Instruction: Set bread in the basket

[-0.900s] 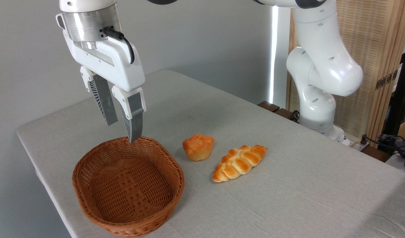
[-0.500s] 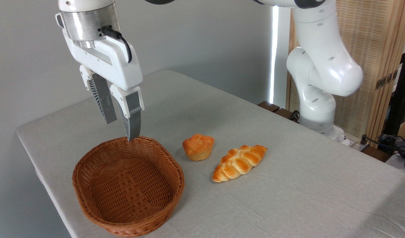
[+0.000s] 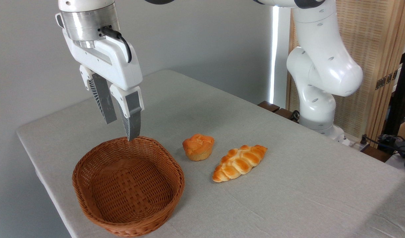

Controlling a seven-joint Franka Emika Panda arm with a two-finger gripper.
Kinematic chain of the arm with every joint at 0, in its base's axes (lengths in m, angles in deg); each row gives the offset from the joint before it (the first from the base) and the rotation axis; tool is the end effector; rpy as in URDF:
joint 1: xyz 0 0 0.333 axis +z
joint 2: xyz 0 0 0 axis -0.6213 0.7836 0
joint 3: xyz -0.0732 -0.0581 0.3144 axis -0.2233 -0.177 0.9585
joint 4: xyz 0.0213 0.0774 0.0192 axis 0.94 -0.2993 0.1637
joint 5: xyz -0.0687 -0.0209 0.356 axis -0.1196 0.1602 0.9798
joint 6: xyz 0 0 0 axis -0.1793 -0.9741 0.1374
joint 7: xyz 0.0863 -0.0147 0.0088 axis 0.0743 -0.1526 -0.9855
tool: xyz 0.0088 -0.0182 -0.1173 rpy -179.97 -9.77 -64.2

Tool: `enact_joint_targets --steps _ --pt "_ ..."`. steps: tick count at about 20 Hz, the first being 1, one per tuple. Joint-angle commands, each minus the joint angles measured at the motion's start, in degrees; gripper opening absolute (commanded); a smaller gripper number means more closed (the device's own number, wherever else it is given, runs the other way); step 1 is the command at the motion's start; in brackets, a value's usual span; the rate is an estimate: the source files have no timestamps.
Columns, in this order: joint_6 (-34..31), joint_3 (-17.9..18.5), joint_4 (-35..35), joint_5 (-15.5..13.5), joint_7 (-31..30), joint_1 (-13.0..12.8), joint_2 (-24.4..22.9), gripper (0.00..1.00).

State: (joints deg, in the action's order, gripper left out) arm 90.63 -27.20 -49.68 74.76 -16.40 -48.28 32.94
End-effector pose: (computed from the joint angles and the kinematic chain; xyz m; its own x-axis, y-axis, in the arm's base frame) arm 0.6084 -0.0503 0.6138 0.7598 -0.6460 0.0731 -0.6496 -0.7589 0.0457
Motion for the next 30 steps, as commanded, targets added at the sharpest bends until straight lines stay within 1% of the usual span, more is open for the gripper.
enact_joint_targets --steps 1,22,24,30 --pt "0.0 0.3 -0.6 -0.6 0.4 -0.2 -0.6 1.0" --pt "-0.1 0.5 -1.3 -0.5 0.6 -0.1 -0.7 1.0" --pt "-1.5 0.5 -1.3 -0.5 0.6 -0.1 -0.8 1.0" --pt "-1.6 0.4 -1.4 -0.4 0.1 -0.2 -0.7 1.0"
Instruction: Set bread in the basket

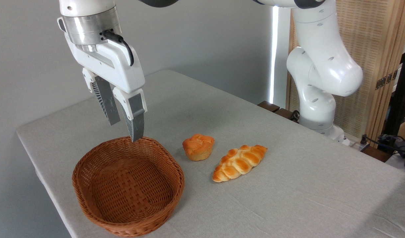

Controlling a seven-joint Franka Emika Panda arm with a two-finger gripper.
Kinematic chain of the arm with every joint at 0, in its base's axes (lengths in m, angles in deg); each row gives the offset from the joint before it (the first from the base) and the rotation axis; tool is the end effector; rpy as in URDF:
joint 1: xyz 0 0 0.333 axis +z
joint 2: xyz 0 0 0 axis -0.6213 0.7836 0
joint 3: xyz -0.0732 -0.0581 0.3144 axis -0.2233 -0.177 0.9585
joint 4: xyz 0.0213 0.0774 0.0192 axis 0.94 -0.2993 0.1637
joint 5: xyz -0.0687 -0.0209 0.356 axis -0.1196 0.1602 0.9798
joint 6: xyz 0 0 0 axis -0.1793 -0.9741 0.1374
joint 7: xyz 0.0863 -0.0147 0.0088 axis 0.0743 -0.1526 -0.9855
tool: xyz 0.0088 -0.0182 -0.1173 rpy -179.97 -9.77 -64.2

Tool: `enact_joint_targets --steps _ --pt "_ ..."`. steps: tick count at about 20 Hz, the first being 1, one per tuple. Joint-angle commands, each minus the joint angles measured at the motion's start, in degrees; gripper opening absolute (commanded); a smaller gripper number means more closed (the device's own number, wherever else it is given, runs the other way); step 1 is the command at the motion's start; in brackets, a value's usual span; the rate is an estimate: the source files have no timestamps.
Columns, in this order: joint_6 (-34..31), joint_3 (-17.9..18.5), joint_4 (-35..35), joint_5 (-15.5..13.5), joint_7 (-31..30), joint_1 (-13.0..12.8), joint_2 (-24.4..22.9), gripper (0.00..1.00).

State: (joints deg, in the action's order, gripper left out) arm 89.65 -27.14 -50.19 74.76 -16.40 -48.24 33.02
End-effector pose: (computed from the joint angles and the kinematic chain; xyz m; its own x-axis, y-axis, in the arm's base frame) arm 0.6067 -0.0493 0.6076 0.7619 -0.6456 0.0513 -0.6477 -0.7594 0.0621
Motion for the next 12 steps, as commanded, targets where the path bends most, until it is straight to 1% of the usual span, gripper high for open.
enact_joint_targets --steps 1,12 --pt "-0.6 0.3 -0.8 -0.4 0.2 -0.2 -0.8 1.0" --pt "-0.8 0.4 -0.9 -0.3 0.4 -0.1 -0.9 1.0"
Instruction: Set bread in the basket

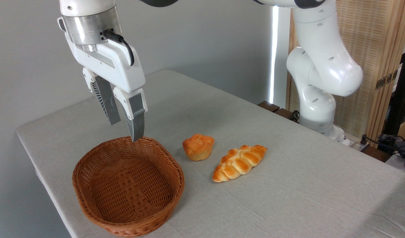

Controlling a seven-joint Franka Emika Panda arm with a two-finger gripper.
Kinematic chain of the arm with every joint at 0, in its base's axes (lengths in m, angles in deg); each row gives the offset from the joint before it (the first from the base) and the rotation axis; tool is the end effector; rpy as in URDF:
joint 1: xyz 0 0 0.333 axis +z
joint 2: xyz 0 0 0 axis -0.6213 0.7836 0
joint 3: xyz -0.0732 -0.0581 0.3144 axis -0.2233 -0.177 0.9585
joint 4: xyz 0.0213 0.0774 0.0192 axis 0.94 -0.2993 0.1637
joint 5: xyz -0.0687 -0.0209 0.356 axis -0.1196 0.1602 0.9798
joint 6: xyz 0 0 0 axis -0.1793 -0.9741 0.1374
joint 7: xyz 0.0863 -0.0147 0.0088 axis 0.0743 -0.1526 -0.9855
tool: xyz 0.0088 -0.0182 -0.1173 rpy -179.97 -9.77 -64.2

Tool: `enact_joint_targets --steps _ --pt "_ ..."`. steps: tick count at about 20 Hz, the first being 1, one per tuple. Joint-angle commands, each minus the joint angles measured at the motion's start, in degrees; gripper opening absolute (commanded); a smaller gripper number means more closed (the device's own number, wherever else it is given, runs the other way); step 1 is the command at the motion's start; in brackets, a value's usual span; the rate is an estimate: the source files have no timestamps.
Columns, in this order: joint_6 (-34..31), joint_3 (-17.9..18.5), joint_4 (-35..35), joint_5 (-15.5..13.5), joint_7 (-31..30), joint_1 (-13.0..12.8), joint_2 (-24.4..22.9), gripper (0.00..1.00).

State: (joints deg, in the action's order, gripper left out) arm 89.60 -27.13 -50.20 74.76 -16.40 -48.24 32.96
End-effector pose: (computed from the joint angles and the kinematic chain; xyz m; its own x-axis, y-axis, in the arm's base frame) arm 0.6063 -0.0491 0.6080 0.7620 -0.6455 0.0513 -0.6476 -0.7595 0.0622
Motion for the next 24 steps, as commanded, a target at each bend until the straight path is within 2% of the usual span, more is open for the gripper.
enact_joint_targets --steps 1,16,19,24 --pt "-0.7 0.4 -1.0 -0.4 0.4 -0.1 -0.9 1.0" --pt "-0.7 0.4 -1.9 -0.3 0.4 -0.2 -0.9 1.0" --pt "-0.2 0.4 -4.5 -0.2 0.8 -0.2 -2.7 1.0" --pt "3.3 0.3 -13.7 0.2 1.0 -0.3 -8.8 1.0"
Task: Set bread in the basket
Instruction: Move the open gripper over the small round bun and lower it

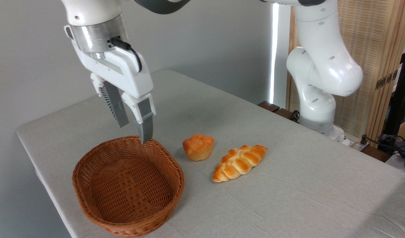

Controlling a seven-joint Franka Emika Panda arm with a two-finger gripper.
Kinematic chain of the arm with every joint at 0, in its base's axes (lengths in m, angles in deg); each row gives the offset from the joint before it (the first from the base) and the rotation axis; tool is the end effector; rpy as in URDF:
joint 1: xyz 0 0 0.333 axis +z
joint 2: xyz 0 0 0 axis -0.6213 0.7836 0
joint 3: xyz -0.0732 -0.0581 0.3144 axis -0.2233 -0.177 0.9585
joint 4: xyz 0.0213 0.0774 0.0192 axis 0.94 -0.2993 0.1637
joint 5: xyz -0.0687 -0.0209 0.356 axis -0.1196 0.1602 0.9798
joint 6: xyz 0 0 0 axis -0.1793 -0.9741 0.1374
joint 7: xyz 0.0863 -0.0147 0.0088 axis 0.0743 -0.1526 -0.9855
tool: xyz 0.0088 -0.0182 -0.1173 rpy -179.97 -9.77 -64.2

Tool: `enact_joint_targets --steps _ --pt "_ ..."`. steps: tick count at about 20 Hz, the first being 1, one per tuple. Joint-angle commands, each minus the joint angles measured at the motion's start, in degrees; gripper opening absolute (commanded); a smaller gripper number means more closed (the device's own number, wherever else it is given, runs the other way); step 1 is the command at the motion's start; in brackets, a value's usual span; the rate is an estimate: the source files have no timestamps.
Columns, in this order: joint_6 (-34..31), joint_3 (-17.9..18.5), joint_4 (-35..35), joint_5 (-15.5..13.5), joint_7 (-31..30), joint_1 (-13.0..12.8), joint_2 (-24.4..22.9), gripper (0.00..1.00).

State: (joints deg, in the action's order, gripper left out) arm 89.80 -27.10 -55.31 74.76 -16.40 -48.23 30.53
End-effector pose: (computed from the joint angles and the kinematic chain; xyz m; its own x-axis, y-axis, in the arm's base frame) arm 0.5933 -0.0453 0.5949 0.7663 -0.6422 0.0204 -0.6410 -0.7619 0.0934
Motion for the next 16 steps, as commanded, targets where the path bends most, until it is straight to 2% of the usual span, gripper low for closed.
enact_joint_targets --steps 1,7,13,16 --pt "3.6 0.3 -10.8 0.2 1.2 -0.3 -7.8 1.0" --pt "4.2 0.1 -20.9 0.2 5.9 -0.6 -14.8 1.0" --pt "6.5 -0.1 -29.2 0.5 6.0 -2.0 -19.6 1.0" --pt "8.7 -0.8 -33.7 2.1 5.8 -3.2 -21.7 1.0"
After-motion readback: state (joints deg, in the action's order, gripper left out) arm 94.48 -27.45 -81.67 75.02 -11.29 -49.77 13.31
